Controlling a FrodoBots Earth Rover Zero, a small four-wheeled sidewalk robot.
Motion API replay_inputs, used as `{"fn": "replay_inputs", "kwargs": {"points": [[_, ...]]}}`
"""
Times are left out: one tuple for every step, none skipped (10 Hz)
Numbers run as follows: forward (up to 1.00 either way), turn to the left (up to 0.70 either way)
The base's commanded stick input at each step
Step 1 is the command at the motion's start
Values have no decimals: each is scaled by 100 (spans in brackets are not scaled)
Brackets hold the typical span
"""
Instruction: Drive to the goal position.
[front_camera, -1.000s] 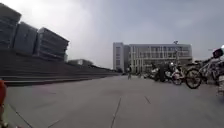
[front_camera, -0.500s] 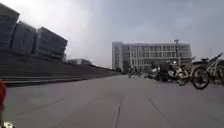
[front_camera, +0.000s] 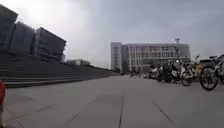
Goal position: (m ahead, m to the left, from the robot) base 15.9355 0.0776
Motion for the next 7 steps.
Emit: {"fn": "replay_inputs", "kwargs": {"points": [[85, 0], [85, 0], [85, 0], [85, 0], [85, 0], [85, 0], [85, 0]]}}
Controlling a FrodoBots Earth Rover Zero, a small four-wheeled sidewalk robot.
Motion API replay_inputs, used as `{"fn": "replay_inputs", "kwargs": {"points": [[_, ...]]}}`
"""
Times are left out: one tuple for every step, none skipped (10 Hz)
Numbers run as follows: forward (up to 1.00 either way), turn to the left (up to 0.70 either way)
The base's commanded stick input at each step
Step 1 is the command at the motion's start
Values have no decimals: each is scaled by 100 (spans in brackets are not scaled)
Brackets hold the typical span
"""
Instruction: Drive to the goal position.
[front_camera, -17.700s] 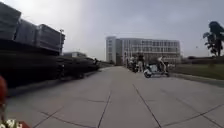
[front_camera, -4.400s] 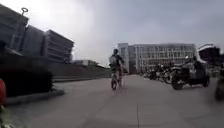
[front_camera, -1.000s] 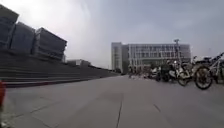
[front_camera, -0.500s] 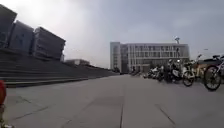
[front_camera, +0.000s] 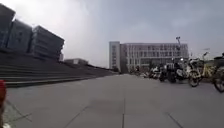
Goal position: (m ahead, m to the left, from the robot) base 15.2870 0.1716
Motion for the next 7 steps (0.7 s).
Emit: {"fn": "replay_inputs", "kwargs": {"points": [[85, 0], [85, 0], [85, 0], [85, 0], [85, 0], [85, 0], [85, 0]]}}
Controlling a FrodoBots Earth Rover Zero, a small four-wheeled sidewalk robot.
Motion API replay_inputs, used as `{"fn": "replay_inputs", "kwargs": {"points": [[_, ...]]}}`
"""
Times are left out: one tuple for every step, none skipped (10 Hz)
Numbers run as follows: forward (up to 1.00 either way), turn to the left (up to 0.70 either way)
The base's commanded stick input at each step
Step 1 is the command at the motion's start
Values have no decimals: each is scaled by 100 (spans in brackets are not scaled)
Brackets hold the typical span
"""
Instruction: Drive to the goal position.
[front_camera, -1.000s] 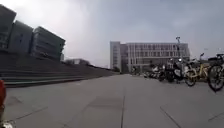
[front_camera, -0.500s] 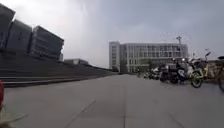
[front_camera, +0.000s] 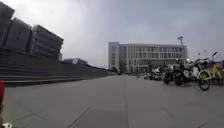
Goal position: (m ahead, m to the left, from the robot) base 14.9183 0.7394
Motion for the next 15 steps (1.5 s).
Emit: {"fn": "replay_inputs", "kwargs": {"points": [[85, 0], [85, 0], [85, 0], [85, 0], [85, 0], [85, 0], [85, 0], [85, 0], [85, 0], [85, 0], [85, 0], [85, 0], [85, 0], [85, 0], [85, 0]]}}
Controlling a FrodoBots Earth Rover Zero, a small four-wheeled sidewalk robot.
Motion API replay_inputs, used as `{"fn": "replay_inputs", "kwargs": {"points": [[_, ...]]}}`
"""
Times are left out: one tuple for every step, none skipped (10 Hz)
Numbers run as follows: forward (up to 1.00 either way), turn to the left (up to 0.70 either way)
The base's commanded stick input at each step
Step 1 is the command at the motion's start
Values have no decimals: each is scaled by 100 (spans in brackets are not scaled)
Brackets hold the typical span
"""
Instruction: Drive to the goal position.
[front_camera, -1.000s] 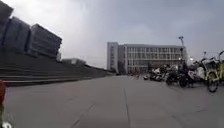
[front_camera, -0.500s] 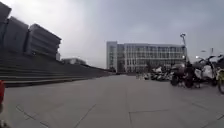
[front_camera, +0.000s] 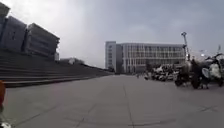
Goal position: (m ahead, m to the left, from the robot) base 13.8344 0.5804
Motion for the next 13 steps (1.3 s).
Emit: {"fn": "replay_inputs", "kwargs": {"points": [[85, 0], [85, 0], [85, 0], [85, 0], [85, 0], [85, 0], [85, 0], [85, 0], [85, 0], [85, 0], [85, 0], [85, 0], [85, 0]]}}
